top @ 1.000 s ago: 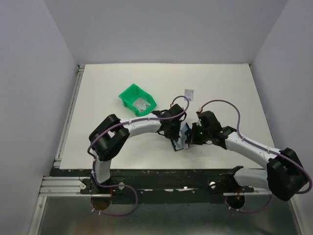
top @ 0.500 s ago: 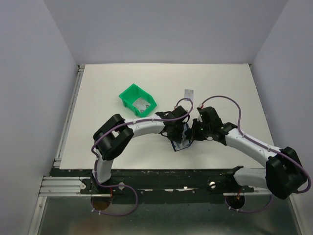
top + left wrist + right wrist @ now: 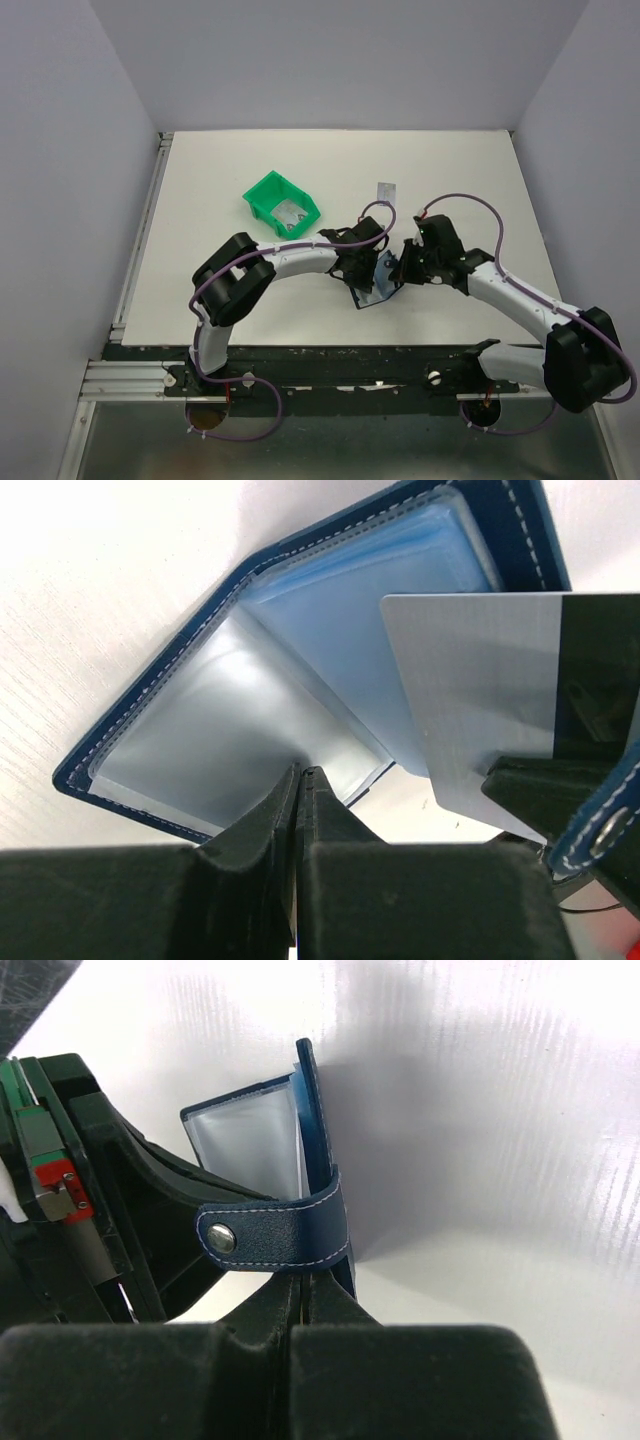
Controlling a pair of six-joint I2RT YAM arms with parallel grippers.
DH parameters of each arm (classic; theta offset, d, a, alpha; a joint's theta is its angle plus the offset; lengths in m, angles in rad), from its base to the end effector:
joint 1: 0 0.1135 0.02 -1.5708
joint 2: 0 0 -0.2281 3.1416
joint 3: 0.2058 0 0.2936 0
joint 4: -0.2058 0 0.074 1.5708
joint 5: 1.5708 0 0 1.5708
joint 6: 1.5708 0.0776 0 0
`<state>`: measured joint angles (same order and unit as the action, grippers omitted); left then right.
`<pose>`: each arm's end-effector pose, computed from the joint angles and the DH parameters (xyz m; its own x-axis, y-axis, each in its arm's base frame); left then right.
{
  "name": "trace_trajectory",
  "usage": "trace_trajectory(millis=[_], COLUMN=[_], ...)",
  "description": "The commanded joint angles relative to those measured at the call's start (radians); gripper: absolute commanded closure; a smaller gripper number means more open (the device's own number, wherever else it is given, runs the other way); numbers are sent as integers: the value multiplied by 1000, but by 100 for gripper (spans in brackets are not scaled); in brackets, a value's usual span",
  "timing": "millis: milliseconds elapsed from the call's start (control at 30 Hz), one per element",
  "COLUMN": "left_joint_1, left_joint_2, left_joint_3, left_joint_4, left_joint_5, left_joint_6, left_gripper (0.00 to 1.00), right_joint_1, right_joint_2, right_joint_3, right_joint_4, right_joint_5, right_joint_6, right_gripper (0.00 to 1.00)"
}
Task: Put the credit cards into the card holder
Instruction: Insert the credit card into the card holder.
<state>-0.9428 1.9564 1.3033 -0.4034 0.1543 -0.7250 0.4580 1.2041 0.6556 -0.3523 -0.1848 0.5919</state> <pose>0.2516 -0.3668 0.0667 -0.9426 0.1829 -0.2795 0.2925 0.8559 -0.4264 0.2700 0.1490 0.1100 -0.8830 0.1762 -0.4350 -0.0534 0.8832 0.4660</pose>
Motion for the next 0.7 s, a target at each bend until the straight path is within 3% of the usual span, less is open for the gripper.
trace_trajectory(millis=[0,400,667], left_joint_1=[-7,-7,-7], left_joint_2=[24,25,26], left_joint_3=[-2,-6,-6], left_joint_4=[-8,-5,-3], left_joint_5=[14,17,16], left_joint_6=[16,24,24], left_gripper=[89,89,89], right_joint_1=[-19,-35,-35], right_joint_2=[-24,-38,32], right_joint_3=[29,58,61], right_joint_4=[-48,-172,-186], right_joint_5=[36,162,151], right_joint_6=[-40,-86,-106], right_gripper=[100,100,100])
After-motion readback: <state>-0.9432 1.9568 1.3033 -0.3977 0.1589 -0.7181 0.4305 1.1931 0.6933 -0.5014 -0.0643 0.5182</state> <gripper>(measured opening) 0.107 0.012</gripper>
